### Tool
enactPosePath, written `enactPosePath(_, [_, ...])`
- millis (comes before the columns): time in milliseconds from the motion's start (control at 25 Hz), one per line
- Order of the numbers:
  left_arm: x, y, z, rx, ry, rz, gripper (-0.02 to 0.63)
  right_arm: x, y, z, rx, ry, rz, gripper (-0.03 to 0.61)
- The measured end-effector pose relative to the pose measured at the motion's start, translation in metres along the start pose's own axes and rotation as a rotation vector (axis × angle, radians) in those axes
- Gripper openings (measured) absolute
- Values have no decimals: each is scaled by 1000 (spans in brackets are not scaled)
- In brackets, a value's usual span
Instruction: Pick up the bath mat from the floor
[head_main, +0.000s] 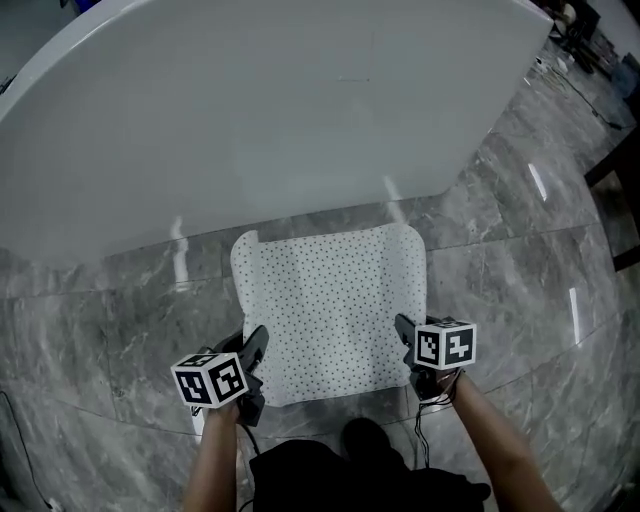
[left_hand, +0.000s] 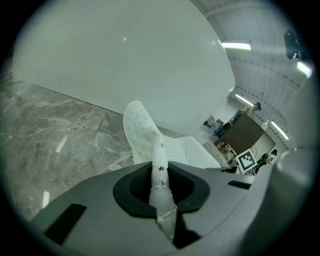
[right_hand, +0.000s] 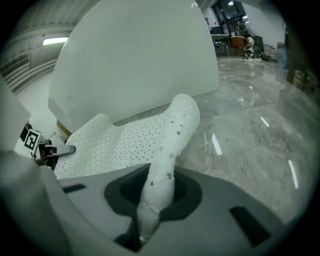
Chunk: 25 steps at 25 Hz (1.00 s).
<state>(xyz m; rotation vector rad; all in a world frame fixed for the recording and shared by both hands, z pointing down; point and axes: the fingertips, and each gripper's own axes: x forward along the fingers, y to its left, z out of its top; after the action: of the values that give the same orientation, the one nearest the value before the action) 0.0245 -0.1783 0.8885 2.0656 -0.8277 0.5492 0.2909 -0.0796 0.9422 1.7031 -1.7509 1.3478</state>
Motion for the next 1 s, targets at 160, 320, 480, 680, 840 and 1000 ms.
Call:
enactPosePath(160, [-17,17,5,-74,-57,30,34,-10,-3,2,30,1,-10,34])
enactPosePath(320, [-29,24,7,-124,-106,48,32,-21,8,12,39,-22,22,31])
enactPosePath(480, [-37,21,8,-152,-134,39,32,-35,18,20,15,-47,34,31])
enactPosePath(680, [-44,7,19,-150,-155,11,32,-53,29,36,9,-77,74,29])
enactPosePath(840, [-57,-10,35,-139,-201,-16,32,-69,44,57,-6,-123,123,29])
enactPosePath(1000, [-82,-20,53,-145,-277,-14,32,-88,67,82,-30,-166,180,28])
